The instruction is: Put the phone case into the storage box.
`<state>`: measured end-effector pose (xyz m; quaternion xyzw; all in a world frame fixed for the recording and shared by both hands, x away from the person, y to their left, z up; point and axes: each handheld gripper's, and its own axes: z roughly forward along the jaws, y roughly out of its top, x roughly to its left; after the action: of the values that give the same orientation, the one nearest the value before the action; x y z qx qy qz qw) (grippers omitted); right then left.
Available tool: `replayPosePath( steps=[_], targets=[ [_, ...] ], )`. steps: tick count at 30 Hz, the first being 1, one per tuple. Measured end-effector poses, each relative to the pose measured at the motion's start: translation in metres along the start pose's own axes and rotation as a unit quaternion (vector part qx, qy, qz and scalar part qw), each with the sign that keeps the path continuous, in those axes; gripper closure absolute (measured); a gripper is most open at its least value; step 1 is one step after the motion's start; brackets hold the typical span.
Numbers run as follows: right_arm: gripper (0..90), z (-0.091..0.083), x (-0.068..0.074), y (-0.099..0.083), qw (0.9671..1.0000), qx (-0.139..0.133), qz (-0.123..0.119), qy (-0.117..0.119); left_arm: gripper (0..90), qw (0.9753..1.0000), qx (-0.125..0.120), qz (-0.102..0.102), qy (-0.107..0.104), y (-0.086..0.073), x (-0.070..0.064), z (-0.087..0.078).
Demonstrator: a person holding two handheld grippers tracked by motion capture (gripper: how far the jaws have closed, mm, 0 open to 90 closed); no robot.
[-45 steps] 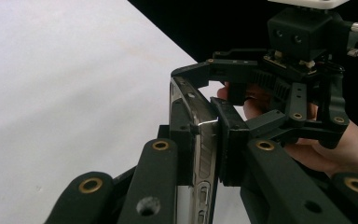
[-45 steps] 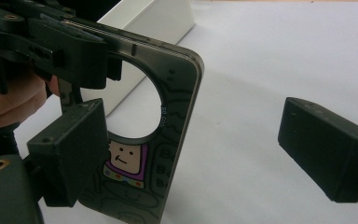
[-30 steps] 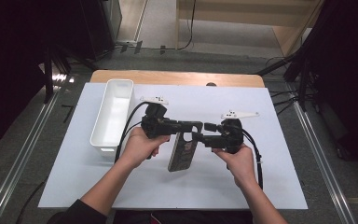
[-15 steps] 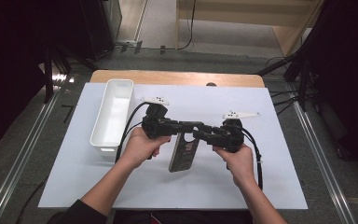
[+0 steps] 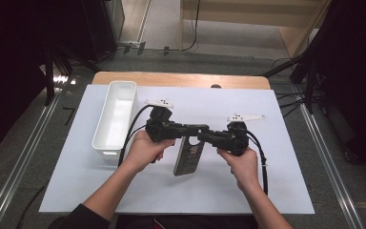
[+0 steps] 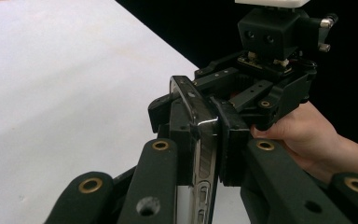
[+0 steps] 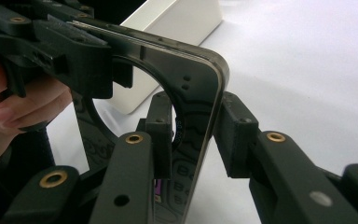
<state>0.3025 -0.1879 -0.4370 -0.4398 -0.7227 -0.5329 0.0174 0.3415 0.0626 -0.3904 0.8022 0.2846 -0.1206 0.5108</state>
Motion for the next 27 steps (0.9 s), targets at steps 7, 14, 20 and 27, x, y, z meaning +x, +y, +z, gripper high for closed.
replayPosePath(
  steps=[7,14,20,27],
  targets=[
    [69.2,-0.0017,0.0005,0.001,1.0,-0.002,0.003,-0.007,79.0,1.0,-0.003,0.006,0.002,-0.0004,-0.0006,0.0009],
    [69.9,-0.0032,0.0032,0.0026,0.9998,-0.003,-0.005,-0.017,78.9,0.9999,-0.005,0.012,0.005,-0.0004,-0.0011,0.0003],
    [70.3,-0.0046,0.0051,0.0039,0.9997,-0.001,-0.012,-0.023,78.6,0.9998,-0.008,0.015,0.006,-0.0006,-0.0017,0.0002],
    [70.4,-0.0058,0.0064,0.005,0.9993,0.001,-0.019,-0.031,77.1,0.9995,-0.008,0.023,0.018,-0.0005,-0.0028,-0.0004]
  ],
)
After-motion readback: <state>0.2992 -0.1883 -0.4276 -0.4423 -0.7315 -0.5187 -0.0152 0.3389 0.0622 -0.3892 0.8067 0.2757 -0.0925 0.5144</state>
